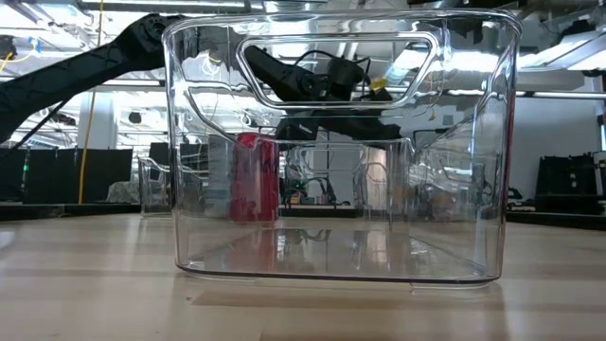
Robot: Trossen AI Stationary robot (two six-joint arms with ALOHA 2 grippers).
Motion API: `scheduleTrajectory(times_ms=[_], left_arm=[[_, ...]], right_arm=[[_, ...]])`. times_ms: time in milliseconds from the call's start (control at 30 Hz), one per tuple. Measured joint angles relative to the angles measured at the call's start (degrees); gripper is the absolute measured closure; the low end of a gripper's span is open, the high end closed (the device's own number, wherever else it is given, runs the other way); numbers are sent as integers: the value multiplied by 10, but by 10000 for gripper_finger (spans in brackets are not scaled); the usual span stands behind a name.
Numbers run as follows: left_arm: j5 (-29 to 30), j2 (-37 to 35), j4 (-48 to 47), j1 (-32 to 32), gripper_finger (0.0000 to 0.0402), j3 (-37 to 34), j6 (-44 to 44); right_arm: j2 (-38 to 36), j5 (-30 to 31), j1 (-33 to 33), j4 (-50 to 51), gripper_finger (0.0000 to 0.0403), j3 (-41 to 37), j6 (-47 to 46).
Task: Sort soda cans
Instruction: Put the white-yellow soda can into the top right transparent bin
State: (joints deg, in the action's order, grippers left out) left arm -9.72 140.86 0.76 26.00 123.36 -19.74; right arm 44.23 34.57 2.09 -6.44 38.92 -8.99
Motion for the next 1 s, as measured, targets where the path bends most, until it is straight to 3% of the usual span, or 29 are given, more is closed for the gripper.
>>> scheduleTrajectory(times_ms=[467, 767, 933, 1000], left_arm=[[2, -2, 29, 1, 27, 0, 61], [25, -62, -7, -7, 21, -1, 27], [34, -124, -87, -13, 22, -1, 28], [7, -151, -125, -12, 24, -1, 40]], right_arm=[[0, 0, 0, 3, 86, 0, -1], [0, 0, 1, 15, 86, 0, -2], [0, 0, 9, 31, 86, 0, -2], [0, 0, 14, 38, 86, 0, -5]])
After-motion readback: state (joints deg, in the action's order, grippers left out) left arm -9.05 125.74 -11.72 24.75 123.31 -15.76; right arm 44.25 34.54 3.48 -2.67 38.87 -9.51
